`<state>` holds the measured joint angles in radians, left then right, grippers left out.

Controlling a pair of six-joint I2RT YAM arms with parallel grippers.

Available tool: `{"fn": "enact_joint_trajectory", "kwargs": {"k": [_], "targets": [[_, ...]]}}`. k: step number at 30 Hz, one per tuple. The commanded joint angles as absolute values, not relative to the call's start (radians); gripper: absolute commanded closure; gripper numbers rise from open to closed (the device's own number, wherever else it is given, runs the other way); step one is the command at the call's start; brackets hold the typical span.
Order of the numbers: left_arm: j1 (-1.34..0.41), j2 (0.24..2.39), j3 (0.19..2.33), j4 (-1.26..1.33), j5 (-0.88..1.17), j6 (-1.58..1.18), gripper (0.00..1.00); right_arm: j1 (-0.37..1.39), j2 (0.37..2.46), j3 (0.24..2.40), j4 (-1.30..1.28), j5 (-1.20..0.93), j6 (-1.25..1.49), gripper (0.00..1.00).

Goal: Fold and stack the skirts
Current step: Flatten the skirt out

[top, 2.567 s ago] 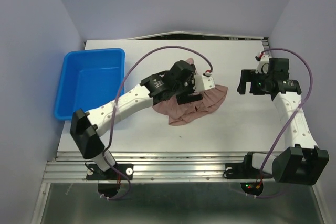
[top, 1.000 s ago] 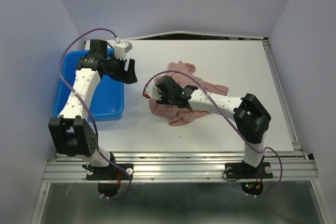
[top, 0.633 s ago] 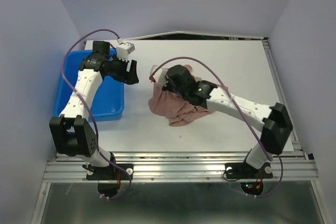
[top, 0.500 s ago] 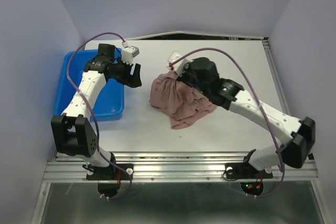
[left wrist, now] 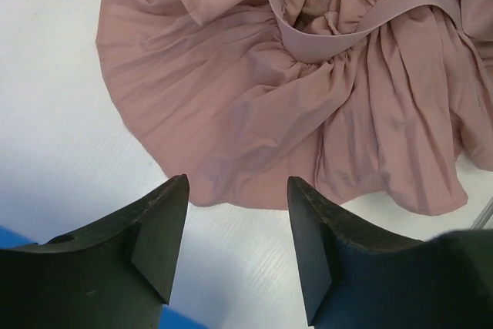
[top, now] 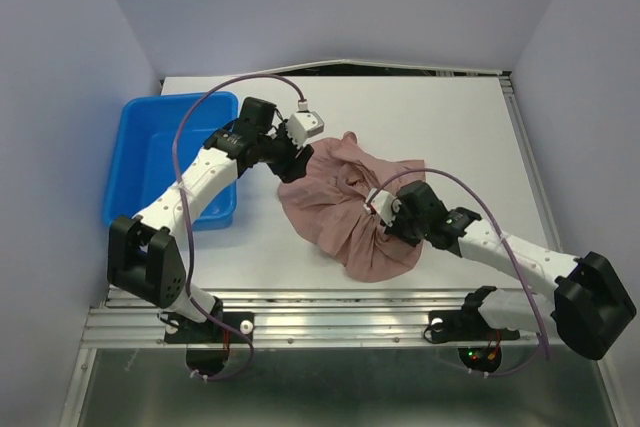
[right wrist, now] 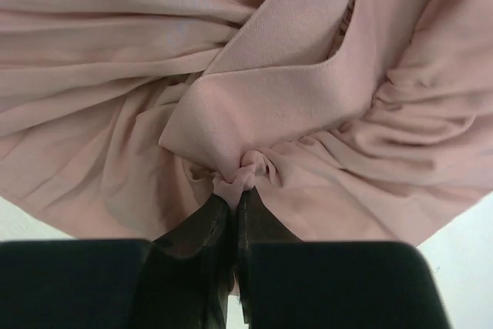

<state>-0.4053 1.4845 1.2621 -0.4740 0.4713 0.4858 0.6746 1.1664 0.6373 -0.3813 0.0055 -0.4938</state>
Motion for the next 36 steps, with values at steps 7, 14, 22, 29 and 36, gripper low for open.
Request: {"fn": "enact_joint_trajectory", "kwargs": {"k": [7, 14, 22, 29, 36], "targets": [[-0.508, 1.657, 1.416, -0.41, 0.494, 0.505, 0.41, 0.676, 1.121, 0.597, -0.318, -0.003, -0.485, 0.99], [-0.534, 1.828, 1.497, -0.411, 0.577, 0.477, 0.32, 0.667, 1.134, 0.615, -0.321, -0.006, -0.479, 0.99], [-0.534, 1.902, 1.54, -0.353, 0.673, 0.368, 0.32, 0.658, 1.129, 0.623, -0.322, -0.003, -0.462, 0.99], [-0.529, 1.905, 1.54, -0.287, 0.707, 0.227, 0.36, 0.649, 1.115, 0.607, -0.324, -0.005, -0.46, 0.99], [-0.534, 1.934, 1.522, -0.247, 0.609, 0.109, 0.35, 0.649, 1.108, 0.604, -0.322, -0.003, -0.451, 0.99]]}}
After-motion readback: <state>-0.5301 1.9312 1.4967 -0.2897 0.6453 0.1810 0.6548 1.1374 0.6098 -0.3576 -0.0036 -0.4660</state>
